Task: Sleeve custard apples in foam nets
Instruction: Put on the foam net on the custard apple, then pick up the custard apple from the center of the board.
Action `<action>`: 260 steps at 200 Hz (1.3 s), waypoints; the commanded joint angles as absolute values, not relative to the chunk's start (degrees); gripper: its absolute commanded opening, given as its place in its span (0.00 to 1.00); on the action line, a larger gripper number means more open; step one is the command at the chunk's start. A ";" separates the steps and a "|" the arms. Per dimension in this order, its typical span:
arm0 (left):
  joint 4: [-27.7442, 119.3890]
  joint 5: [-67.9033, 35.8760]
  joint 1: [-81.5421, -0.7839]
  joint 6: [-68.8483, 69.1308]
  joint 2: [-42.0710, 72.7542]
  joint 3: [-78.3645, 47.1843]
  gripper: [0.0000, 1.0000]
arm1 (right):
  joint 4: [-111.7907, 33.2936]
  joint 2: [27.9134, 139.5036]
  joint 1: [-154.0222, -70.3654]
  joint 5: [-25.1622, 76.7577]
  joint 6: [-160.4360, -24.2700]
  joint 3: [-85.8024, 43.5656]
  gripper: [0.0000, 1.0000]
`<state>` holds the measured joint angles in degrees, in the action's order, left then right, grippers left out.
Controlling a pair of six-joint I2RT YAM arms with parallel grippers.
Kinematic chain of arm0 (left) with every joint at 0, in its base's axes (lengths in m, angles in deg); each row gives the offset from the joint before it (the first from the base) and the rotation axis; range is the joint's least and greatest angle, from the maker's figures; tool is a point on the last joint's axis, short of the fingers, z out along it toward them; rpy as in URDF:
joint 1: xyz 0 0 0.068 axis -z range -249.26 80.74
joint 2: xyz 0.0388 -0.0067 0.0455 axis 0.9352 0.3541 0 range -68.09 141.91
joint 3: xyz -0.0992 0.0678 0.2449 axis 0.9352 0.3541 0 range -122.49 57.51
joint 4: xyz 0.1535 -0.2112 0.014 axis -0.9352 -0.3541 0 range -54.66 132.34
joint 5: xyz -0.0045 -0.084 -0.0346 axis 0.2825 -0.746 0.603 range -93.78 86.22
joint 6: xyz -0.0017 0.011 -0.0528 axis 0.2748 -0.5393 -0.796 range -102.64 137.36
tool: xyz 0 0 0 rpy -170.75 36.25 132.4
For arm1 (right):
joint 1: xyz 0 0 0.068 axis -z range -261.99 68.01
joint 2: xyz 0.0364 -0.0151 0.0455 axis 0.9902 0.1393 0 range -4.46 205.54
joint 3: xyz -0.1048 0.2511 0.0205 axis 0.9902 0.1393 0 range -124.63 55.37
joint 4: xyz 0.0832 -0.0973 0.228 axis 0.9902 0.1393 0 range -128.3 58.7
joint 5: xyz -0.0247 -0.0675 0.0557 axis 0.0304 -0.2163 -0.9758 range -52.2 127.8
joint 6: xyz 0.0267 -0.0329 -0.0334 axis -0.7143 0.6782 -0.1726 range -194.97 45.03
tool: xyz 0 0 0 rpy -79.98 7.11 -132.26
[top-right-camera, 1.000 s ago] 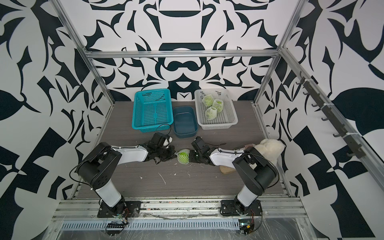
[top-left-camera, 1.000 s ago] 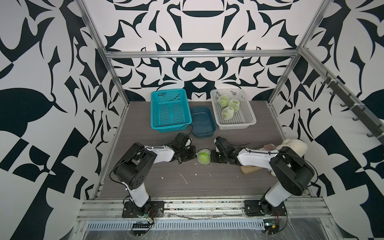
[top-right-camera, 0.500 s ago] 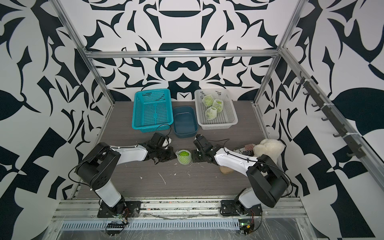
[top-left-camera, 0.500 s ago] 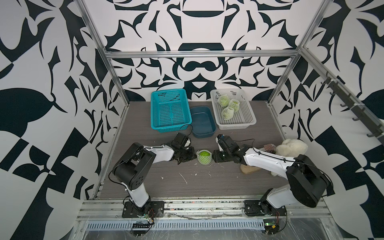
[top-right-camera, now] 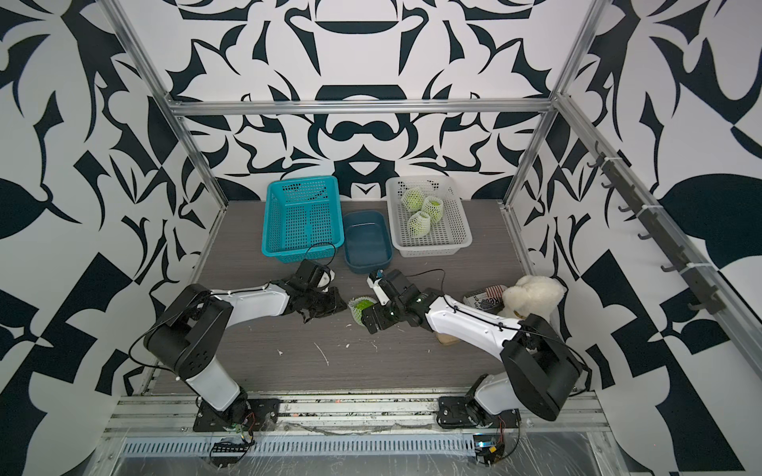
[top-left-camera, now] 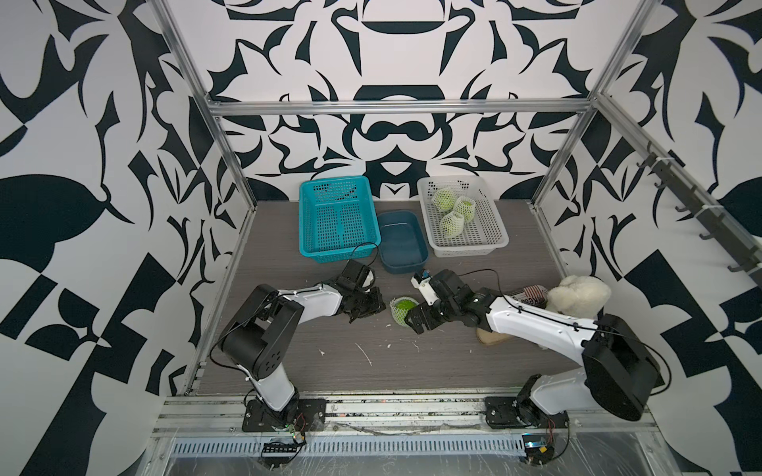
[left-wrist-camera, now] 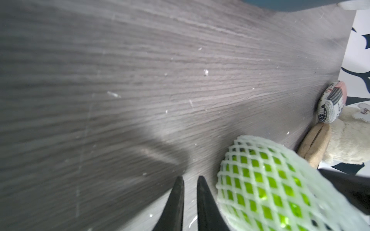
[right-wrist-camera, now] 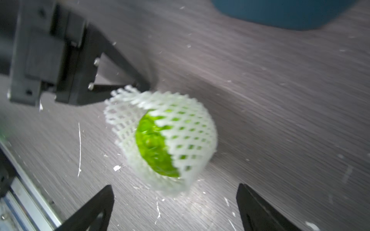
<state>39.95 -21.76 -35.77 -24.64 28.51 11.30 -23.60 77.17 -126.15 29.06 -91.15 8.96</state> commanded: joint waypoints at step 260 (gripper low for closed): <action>40.68 -23.36 -35.94 -25.09 28.00 10.26 0.19 | -31.53 90.64 -127.43 31.16 -84.84 4.53 1.00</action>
<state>41.21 -23.12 -35.77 -25.69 28.51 10.88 -33.41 93.26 -127.53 30.38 -83.22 4.81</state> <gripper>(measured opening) 0.190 0.994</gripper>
